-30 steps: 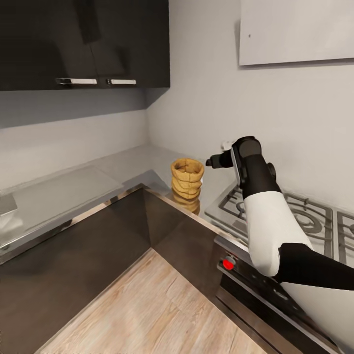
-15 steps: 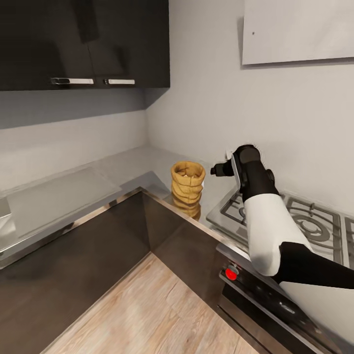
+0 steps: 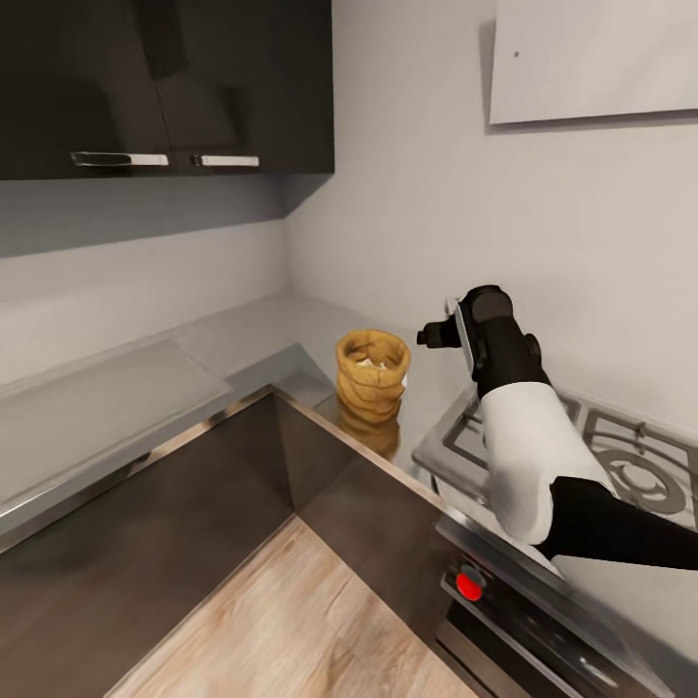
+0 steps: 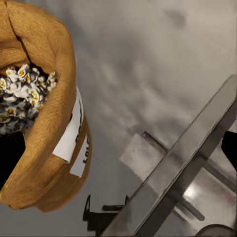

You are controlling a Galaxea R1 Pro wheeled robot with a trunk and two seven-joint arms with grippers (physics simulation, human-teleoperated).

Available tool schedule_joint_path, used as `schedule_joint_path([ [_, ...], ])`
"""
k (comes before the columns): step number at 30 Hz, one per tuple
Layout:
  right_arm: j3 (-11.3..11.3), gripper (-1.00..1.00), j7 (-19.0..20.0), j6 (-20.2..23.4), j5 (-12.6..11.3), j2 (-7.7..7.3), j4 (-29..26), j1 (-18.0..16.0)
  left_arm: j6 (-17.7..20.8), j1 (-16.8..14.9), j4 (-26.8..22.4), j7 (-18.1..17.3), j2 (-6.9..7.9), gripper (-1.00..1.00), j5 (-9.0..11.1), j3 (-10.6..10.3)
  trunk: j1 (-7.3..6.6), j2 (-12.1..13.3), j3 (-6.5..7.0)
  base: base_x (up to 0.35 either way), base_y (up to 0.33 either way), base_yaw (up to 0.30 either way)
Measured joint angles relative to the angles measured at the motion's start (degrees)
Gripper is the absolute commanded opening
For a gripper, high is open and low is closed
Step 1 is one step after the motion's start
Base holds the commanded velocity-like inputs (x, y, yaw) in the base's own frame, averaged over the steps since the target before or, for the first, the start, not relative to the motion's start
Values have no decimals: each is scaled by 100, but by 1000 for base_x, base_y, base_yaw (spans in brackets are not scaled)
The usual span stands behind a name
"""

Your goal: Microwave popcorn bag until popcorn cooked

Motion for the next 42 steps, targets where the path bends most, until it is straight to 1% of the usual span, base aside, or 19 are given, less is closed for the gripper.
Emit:
schedule_joint_path([
  [3, 0, 100, 4, 0, 10, 0, -2, 0, -11, 0, 0, 0, 0, 100, 0, 0, 0, 0, 0, 299, 0, 0],
  [7, -3, 100, 10, 0, 7, 0, 15, 0, -35, 0, -8, 0, 0, 100, 1, 7, 3, 1, 0, 68, 12, 0],
  [16, -6, 100, 10, 0, 15, -2, 36, 1, -40, 0, -9, 12, 0, 100, 12, 16, 3, 1, 0, 2, 285, 0],
  [21, 3, 100, 4, 0, 26, 0, 48, 0, -38, 0, -9, 9, 0, 100, 11, 16, 3, 1, 0, 0, 91, 0],
  [24, 8, 100, -189, 0, 28, 0, 50, 0, -38, 0, -9, 9, 0, 100, 11, 16, 3, 1, 0, 0, 7, 0],
  [27, 6, 100, -740, -1, 38, 0, 56, 0, -38, 0, -9, 9, 0, 100, 11, 16, 3, 1, 0, 0, 0, 0],
  [29, 5, 100, -889, 0, 35, 1, 57, 0, -38, 0, -9, 9, 0, 100, 11, 16, 3, 1, 0, 0, 0, 0],
  [32, 4, 100, -950, 0, 24, 1, 57, 0, -38, 0, -9, 9, 1, 100, 11, 16, 3, 1, 0, 0, 0, 0],
  [40, 5, 100, -900, 0, 1, 1, 70, 0, -38, 0, -9, 9, 5, 100, 11, 17, 3, 1, 0, 0, 50, 0],
  [42, 7, 100, -887, 0, -7, 0, 338, 0, -38, 0, -9, 9, 6, 100, 11, 16, 3, 1, 0, 0, 1, 0],
])
